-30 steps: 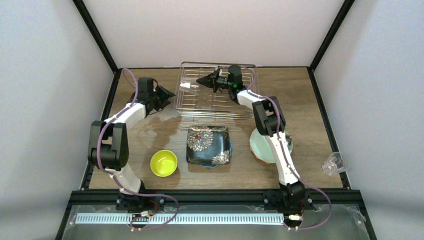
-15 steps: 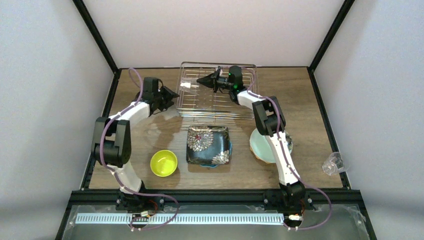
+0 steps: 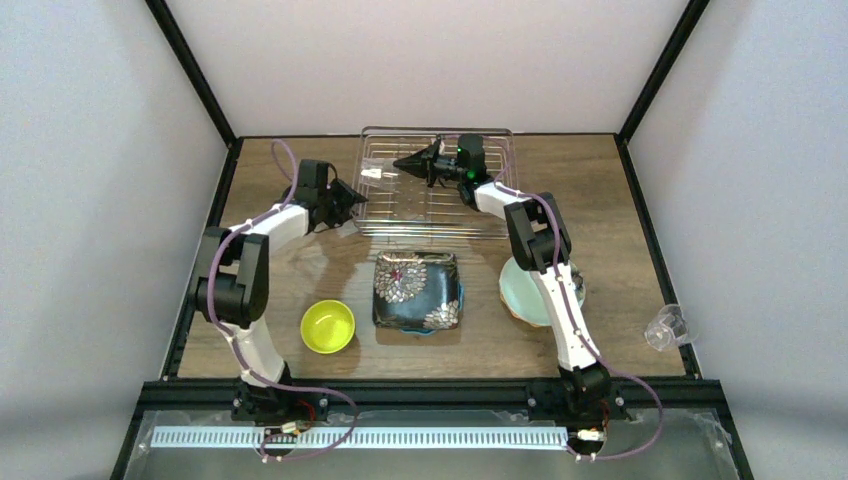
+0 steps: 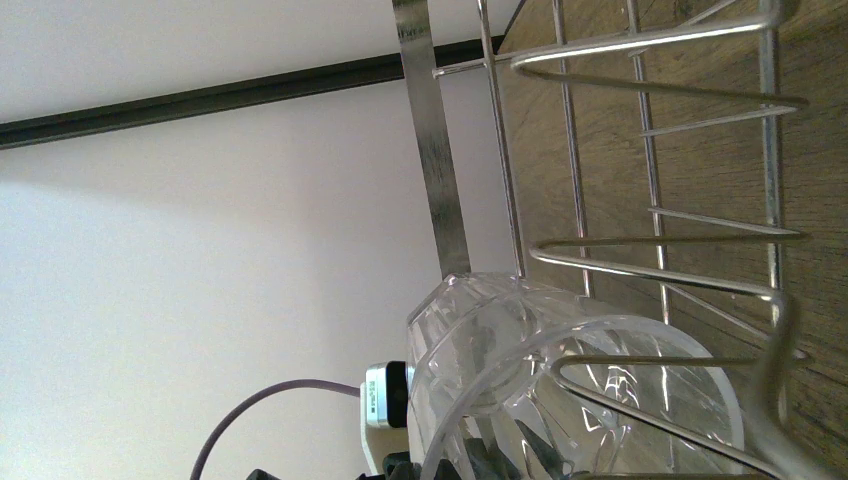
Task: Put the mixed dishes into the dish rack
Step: Grab the cup from the dish rack.
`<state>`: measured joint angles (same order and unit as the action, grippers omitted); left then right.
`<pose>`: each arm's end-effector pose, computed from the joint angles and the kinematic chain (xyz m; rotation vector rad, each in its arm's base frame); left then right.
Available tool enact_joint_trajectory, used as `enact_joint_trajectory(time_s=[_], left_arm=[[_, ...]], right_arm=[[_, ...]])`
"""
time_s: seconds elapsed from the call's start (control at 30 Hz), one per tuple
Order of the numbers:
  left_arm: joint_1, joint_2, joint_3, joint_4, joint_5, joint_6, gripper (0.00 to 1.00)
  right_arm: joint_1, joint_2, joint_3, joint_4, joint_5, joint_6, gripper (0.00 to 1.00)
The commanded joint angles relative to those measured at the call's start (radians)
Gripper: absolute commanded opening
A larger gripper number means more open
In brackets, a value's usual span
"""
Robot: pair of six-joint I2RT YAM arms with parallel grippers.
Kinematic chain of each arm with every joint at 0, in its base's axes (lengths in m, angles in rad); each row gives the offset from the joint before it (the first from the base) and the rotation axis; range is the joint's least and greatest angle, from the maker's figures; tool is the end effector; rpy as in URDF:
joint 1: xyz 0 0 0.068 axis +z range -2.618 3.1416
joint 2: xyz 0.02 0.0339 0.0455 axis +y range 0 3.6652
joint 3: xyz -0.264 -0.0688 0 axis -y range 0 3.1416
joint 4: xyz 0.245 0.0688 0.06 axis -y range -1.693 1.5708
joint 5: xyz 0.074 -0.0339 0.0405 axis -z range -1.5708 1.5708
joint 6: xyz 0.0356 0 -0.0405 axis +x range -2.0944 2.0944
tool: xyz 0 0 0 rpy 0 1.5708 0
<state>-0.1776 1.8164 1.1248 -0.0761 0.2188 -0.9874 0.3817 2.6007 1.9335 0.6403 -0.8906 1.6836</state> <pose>0.3819 -0.0764 0.1840 -0.8660 2.3126 -0.8025 0.5208 0.2389 0.1424 0.4633 2.1113 2.1181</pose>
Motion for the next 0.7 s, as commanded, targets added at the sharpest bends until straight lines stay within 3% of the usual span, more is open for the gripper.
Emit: enact_joint_trajectory(time_s=[0.0, 0.3, 0.67], left_arm=[[-0.002, 0.021, -0.033, -0.015, -0.027, -0.003, 1.0], [-0.002, 0.052, -0.049, -0.014, -0.024, -0.013, 1.0], [-0.001, 0.071, -0.051, -0.012, -0.024, -0.008, 1.0]], right_arm=[[-0.001, -0.056, 0.021, 0.144, -0.017, 0.037, 0.01], [-0.001, -0.047, 0.004, 0.227, -0.007, 0.107, 0.01], [-0.002, -0.035, 0.056, 0.198, -0.001, 0.103, 0.01]])
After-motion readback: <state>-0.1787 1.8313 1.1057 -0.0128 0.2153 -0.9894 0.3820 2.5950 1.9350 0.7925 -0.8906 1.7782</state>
